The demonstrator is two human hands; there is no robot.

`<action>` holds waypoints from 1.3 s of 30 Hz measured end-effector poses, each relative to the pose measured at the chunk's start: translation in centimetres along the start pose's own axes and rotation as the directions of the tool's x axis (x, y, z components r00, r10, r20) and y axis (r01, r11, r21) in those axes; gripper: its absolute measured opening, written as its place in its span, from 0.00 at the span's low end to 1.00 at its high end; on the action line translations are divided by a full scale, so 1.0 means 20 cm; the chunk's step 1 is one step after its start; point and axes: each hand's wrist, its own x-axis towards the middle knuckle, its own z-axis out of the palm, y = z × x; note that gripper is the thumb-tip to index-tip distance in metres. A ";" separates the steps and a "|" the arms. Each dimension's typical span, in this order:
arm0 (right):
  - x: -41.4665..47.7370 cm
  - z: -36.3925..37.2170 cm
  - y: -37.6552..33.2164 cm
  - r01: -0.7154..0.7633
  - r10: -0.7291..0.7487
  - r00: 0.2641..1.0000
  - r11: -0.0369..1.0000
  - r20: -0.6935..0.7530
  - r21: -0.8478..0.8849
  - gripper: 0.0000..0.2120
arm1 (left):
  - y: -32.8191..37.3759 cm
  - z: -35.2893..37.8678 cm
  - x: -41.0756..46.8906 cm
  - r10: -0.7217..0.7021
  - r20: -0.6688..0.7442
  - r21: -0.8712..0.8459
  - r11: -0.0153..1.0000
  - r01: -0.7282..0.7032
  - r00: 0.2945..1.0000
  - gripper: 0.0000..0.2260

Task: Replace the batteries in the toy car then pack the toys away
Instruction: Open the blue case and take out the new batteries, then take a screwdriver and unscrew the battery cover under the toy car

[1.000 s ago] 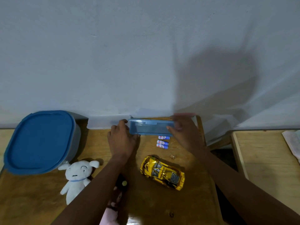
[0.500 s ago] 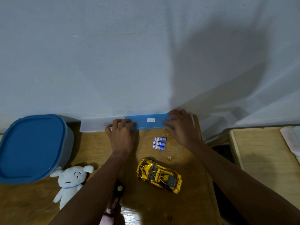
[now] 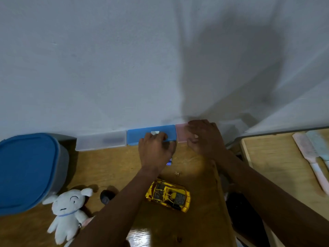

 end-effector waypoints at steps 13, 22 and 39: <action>0.07 -0.05 0.01 0.084 -0.077 0.954 0.996 0.289 -0.011 0.21 | 0.17 0.17 0.03 -0.073 0.206 -0.001 0.997 0.075 0.976 0.11; 0.11 -0.06 -0.01 0.228 -0.130 0.907 0.951 0.400 -0.209 0.18 | 0.17 0.19 0.05 -0.072 0.204 -0.062 0.994 0.086 0.976 0.14; -0.10 -0.04 -0.16 0.058 -0.050 0.992 0.996 0.118 -0.066 0.19 | -0.07 0.01 -0.10 -0.053 0.086 -0.165 0.984 0.066 0.995 0.07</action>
